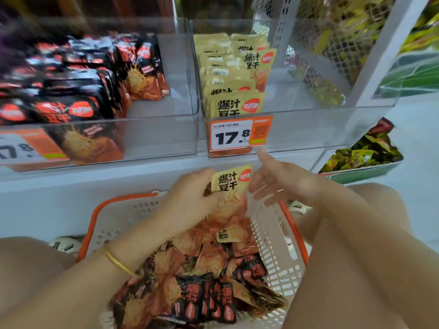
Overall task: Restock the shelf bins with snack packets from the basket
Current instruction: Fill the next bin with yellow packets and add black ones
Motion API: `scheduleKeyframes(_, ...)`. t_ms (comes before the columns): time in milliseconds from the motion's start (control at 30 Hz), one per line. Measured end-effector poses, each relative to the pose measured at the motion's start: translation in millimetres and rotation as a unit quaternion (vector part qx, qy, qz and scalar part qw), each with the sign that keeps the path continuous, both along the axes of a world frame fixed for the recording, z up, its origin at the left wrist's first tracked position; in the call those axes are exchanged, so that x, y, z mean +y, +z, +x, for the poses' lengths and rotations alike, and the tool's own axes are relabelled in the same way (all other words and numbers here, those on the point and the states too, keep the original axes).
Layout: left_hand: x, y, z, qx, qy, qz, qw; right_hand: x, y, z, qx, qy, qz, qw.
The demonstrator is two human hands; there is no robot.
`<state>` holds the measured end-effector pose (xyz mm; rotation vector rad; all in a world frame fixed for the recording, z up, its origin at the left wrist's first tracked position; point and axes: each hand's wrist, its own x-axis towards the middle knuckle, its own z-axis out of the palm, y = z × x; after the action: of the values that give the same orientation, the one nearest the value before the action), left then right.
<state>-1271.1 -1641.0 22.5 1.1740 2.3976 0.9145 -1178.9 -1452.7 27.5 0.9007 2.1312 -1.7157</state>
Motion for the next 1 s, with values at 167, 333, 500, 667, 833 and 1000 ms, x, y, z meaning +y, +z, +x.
scheduleKeyframes(167, 13.2, 62.6, 0.2, -0.162, -0.026, 0.132, 0.978, -0.8, 38.9, 21.9, 0.202, 0.104, -0.088, 0.970)
scheduleKeyframes(333, 48.3, 114.4, -24.7, -0.010, 0.042, 0.243, 0.969, 33.8, 113.0, -1.4, 0.347, -0.072, 0.031, 0.935)
scheduleKeyframes(500, 85.2, 121.2, -72.4, 0.255, 0.014, 0.054, 0.965, 94.3, 126.8, -76.5, 0.203, -0.114, 0.349, 0.908)
scheduleKeyframes(667, 109.4, 107.2, -95.4, 0.388, -0.025, -0.065, 0.919, 133.5, 69.0, -144.9, 0.085, -0.128, 0.264, 0.952)
scheduleKeyframes(833, 110.2, 98.7, -97.6, 0.422, -0.019, -0.100, 0.901, 137.7, 61.7, -164.9, 0.078, -0.147, 0.327, 0.930)
scheduleKeyframes(1000, 109.9, 99.2, -94.4, 0.409, -0.008, -0.096, 0.907, 131.9, 50.6, -172.0, 0.106, -0.138, 0.318, 0.932)
